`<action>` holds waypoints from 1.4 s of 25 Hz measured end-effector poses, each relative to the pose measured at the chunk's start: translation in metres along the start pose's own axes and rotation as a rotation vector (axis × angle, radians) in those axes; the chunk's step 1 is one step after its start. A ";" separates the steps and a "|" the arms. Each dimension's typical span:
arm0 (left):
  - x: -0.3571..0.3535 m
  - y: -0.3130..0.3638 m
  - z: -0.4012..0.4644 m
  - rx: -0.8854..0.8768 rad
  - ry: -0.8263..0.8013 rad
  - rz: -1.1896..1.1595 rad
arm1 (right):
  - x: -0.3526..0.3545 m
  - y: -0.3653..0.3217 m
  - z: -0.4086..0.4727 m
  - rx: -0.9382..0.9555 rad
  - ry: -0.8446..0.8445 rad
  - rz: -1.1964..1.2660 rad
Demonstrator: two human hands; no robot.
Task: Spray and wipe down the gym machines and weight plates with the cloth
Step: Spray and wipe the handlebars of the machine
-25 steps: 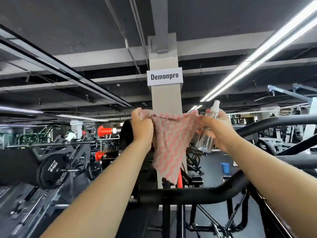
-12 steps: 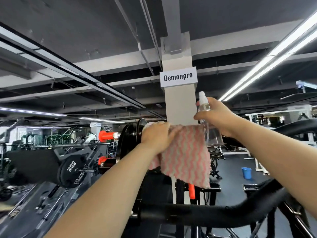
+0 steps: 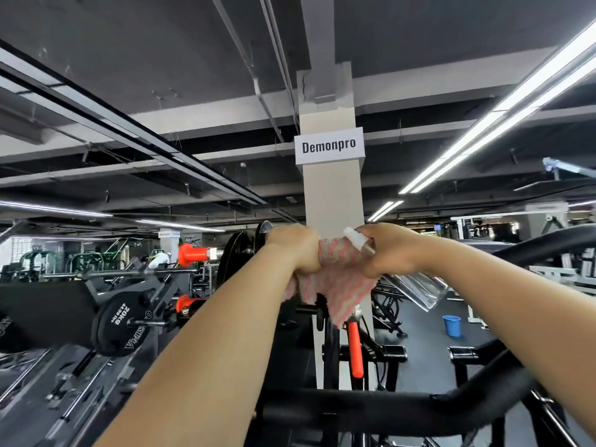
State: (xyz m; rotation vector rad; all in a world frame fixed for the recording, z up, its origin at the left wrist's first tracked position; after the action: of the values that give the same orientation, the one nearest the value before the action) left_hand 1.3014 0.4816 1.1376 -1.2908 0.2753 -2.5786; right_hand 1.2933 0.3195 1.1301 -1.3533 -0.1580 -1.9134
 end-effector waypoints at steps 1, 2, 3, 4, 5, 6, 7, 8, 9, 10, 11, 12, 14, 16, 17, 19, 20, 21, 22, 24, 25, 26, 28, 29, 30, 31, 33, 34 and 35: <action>-0.002 0.001 0.000 0.000 0.046 0.003 | -0.002 0.000 0.001 -0.009 0.013 0.005; -0.003 0.002 -0.003 -0.005 0.088 0.009 | -0.003 -0.001 0.001 -0.022 0.027 0.011; -0.005 0.002 -0.006 -0.011 0.127 0.013 | -0.004 -0.002 0.002 -0.041 0.042 0.015; -0.007 0.003 -0.008 -0.015 0.159 0.015 | -0.006 -0.002 0.003 -0.060 0.058 0.018; -0.008 0.002 -0.008 -0.018 0.175 0.016 | -0.007 -0.002 0.003 -0.077 0.077 0.028; -0.008 0.003 -0.009 -0.015 0.177 0.015 | -0.008 -0.002 0.001 -0.089 0.094 0.037; -0.009 0.004 -0.009 -0.009 0.176 0.007 | -0.009 -0.003 0.000 -0.096 0.111 0.031; -0.010 0.004 -0.009 -0.003 0.173 -0.007 | -0.010 -0.006 -0.001 -0.106 0.135 0.016; -0.011 0.005 -0.010 0.007 0.174 -0.011 | -0.012 -0.007 -0.002 -0.124 0.166 0.004; -0.013 0.006 -0.011 0.019 0.189 -0.003 | -0.015 -0.009 -0.003 -0.142 0.199 -0.001; -0.016 0.007 -0.011 0.032 0.218 0.010 | -0.019 -0.009 -0.002 -0.162 0.235 -0.005; -0.018 0.009 -0.012 0.049 0.248 0.017 | -0.021 -0.010 -0.003 -0.181 0.268 -0.020; -0.020 0.011 -0.013 0.083 0.286 0.010 | -0.024 -0.012 -0.003 -0.186 0.310 -0.072; -0.022 0.014 -0.018 0.104 0.292 0.000 | -0.024 -0.014 -0.006 -0.155 0.329 -0.105; -0.023 0.015 -0.021 0.104 0.285 0.013 | -0.025 -0.012 -0.008 -0.134 0.333 -0.119; -0.024 0.016 -0.029 0.091 0.257 0.071 | -0.025 -0.008 -0.012 -0.084 0.338 -0.168; -0.023 0.016 -0.033 0.089 0.235 0.091 | -0.023 -0.005 -0.014 -0.056 0.338 -0.193; -0.022 0.015 -0.038 0.091 0.219 0.081 | -0.022 -0.002 -0.015 -0.031 0.334 -0.202; -0.020 0.015 -0.041 0.087 0.212 0.037 | -0.020 0.001 -0.016 -0.012 0.330 -0.207; -0.017 0.019 -0.042 0.032 0.202 -0.019 | -0.012 0.006 -0.016 0.018 0.323 -0.239; -0.015 0.022 -0.041 -0.002 0.199 0.018 | -0.007 0.009 -0.016 0.027 0.327 -0.254; -0.015 0.028 -0.039 -0.026 0.192 0.073 | 0.000 0.012 -0.018 0.029 0.330 -0.255; -0.015 0.038 -0.031 -0.061 0.210 0.127 | 0.012 0.019 -0.022 0.028 0.332 -0.237; -0.013 0.042 -0.026 -0.080 0.223 0.123 | 0.017 0.025 -0.025 0.021 0.331 -0.232; -0.010 0.043 -0.021 -0.103 0.236 0.099 | 0.020 0.030 -0.028 0.017 0.333 -0.232; -0.008 0.044 -0.016 -0.137 0.239 0.081 | 0.023 0.035 -0.031 0.010 0.335 -0.225; -0.003 0.041 -0.006 -0.225 0.224 0.068 | 0.025 0.045 -0.035 0.014 0.342 -0.200; -0.001 0.038 -0.003 -0.272 0.222 0.069 | 0.025 0.049 -0.036 0.021 0.343 -0.196; 0.001 0.037 -0.001 -0.298 0.230 0.057 | 0.025 0.050 -0.036 0.026 0.338 -0.191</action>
State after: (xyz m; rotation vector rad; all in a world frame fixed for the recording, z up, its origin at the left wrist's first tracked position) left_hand 1.3052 0.4465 1.1274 -1.0497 0.7526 -2.7126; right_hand 1.2951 0.2537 1.1201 -1.0077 -0.1466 -2.2614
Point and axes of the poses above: each hand's wrist, its own z-axis towards the middle knuckle, its own x-axis out of the back of the hand, y = z × x, the point moved 1 cm from there along z, towards the middle knuckle, and after that the axes turned 3 degrees about z, right-handed, at the moved point
